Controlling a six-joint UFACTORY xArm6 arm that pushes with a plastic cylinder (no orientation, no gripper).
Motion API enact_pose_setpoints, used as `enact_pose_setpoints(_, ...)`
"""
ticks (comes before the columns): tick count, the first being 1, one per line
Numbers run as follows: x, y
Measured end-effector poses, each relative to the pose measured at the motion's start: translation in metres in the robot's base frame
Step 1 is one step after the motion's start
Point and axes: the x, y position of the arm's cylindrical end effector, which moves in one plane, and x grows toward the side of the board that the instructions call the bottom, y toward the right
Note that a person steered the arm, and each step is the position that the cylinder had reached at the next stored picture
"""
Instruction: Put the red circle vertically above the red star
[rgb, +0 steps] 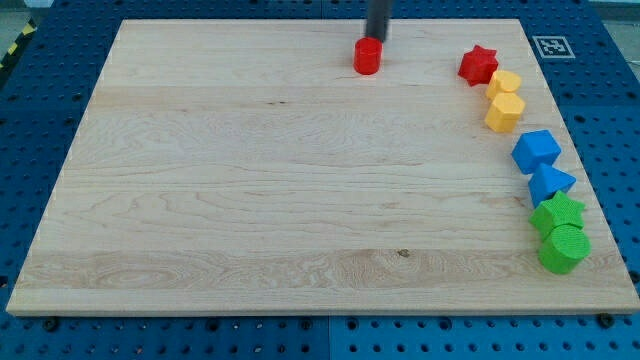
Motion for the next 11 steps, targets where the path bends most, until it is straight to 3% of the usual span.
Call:
enact_pose_setpoints(2, 0.022, -0.027)
enact_pose_setpoints(3, 0.066, -0.006)
enact_pose_setpoints(5, 0.076, 0.016)
enact_pose_setpoints(8, 0.047, 0.049)
enact_pose_setpoints(10, 0.004, 0.025)
enact_pose_setpoints(11, 0.019, 0.025)
